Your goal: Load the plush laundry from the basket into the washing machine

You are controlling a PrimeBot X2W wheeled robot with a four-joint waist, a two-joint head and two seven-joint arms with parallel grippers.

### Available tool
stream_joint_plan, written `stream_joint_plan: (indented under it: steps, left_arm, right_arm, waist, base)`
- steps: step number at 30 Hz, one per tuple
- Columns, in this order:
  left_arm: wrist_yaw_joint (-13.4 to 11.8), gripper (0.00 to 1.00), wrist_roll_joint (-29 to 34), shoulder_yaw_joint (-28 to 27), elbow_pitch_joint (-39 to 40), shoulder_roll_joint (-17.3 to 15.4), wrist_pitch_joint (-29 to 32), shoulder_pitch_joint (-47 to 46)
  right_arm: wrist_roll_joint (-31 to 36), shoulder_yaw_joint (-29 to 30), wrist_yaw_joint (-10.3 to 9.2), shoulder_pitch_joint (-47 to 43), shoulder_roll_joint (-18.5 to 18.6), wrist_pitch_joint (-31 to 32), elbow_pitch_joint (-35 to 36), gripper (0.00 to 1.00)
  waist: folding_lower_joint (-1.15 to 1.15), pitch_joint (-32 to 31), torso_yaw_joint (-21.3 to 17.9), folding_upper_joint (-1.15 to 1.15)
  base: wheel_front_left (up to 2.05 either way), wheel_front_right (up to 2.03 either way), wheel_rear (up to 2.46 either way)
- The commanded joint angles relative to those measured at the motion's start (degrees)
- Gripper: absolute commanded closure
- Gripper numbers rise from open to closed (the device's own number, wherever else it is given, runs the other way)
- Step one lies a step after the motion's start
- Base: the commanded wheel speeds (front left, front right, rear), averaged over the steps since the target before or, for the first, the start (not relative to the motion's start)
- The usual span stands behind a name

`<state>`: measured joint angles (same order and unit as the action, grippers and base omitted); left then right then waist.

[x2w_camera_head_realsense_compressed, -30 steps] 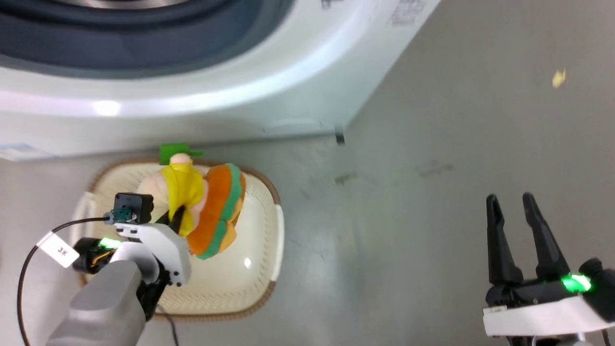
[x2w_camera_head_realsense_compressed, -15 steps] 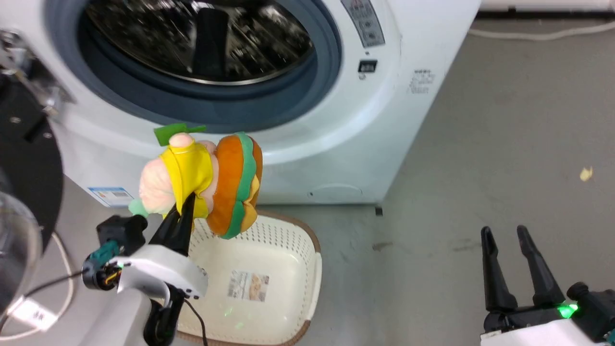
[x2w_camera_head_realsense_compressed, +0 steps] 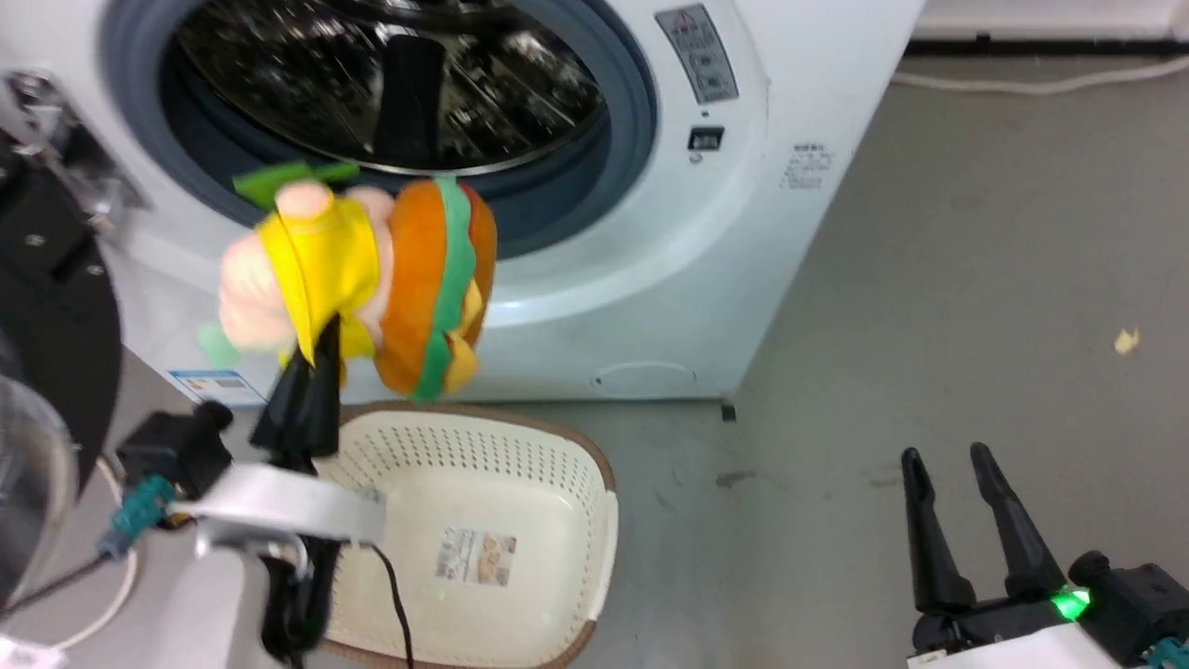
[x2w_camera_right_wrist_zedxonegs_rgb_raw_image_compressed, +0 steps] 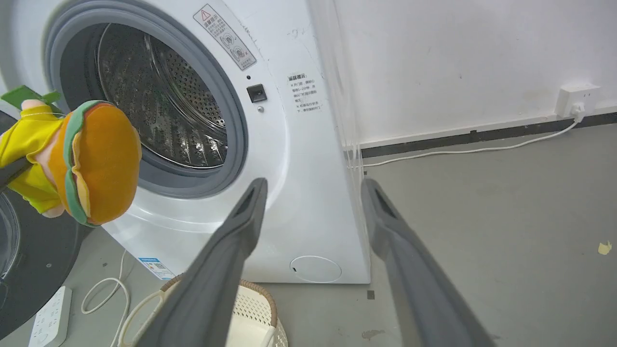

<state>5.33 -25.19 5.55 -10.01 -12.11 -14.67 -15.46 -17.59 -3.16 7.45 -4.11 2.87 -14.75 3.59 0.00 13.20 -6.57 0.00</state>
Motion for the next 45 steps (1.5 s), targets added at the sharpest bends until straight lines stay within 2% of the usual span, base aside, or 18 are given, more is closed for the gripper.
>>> stream_joint_plan:
  steps: [1, 6, 10, 11, 21, 25, 30, 35, 38, 45]
  left_arm:
    - [0.6, 1.0, 0.7, -0.5, -0.1, -0.7, -0.3, -2.6]
    - [1.1, 1.0, 0.6, -0.7, -4.5, -2.8, 1.1, -8.6]
    - [1.2, 1.0, 1.4, -0.8, -9.2, -6.8, 4.7, -18.3]
    - [1.2, 1.0, 1.4, -0.8, -9.2, -6.8, 4.7, -18.3]
    - [1.4, 1.0, 4.2, 0.5, -16.2, -15.0, 14.3, -39.9]
    - [1.5, 1.0, 4.7, 1.4, -21.4, -16.4, 18.7, -48.3]
    - [1.2, 1.0, 5.7, 1.7, -27.8, -18.5, 21.2, -57.1]
    - [0.4, 1.0, 6.5, 1.8, -33.3, -19.4, 20.4, -63.0]
    - [-0.7, 1.0, 6.5, 1.0, -34.9, -19.5, 16.2, -65.5]
    - [0.4, 1.0, 6.2, 3.0, -41.5, -18.6, 17.8, -66.4]
  right_arm:
    - [0.0, -0.5, 0.03, 1.1, 0.0, -0.2, 0.5, 0.0]
    - [-0.9, -1.7, 0.03, 2.5, 0.0, -0.2, 0.9, 0.0]
    - [-1.9, -3.4, 0.03, 4.3, 0.0, -0.2, 1.7, 0.0]
    - [-1.9, -3.4, 0.03, 4.3, 0.0, -0.2, 1.7, 0.0]
    - [-7.1, -5.5, 0.03, 7.5, 0.0, -0.2, 2.5, 0.0]
    - [-7.7, -8.3, 0.03, 8.5, 0.0, -0.2, 2.7, 0.0]
    - [-10.6, -10.7, 0.03, 9.3, 0.0, -0.2, 3.4, 0.0]
    - [-12.6, -11.4, 0.03, 9.6, 0.0, -0.2, 3.8, 0.0]
    - [-12.3, -11.6, 0.03, 9.9, 0.0, -0.2, 3.9, 0.0]
    - [-11.9, -11.7, 0.03, 10.3, 0.0, -0.2, 3.6, 0.0]
  waist:
    - [0.0, 3.2, -2.2, 0.0]
    - [0.0, 7.5, -4.6, 0.0]
    - [0.0, 13.5, -8.0, 0.0]
    - [0.0, 13.5, -8.0, 0.0]
    - [0.0, 23.7, -12.7, 0.0]
    - [0.0, 26.5, -13.9, 0.0]
    - [0.0, 28.4, -15.4, 0.0]
    - [0.0, 29.7, -16.2, 0.0]
    - [0.0, 30.5, -16.5, 0.0]
    - [0.0, 30.7, -15.8, 0.0]
  base:
    - [0.0, 0.0, 0.0]
    - [0.0, 0.0, 0.0]
    - [0.0, 0.0, 0.0]
    - [0.0, 0.0, 0.0]
    - [0.0, 0.0, 0.0]
    - [0.0, 0.0, 0.0]
    - [0.0, 0.0, 0.0]
    - [0.0, 0.0, 0.0]
    - [0.0, 0.0, 0.0]
    - [0.0, 0.0, 0.0]
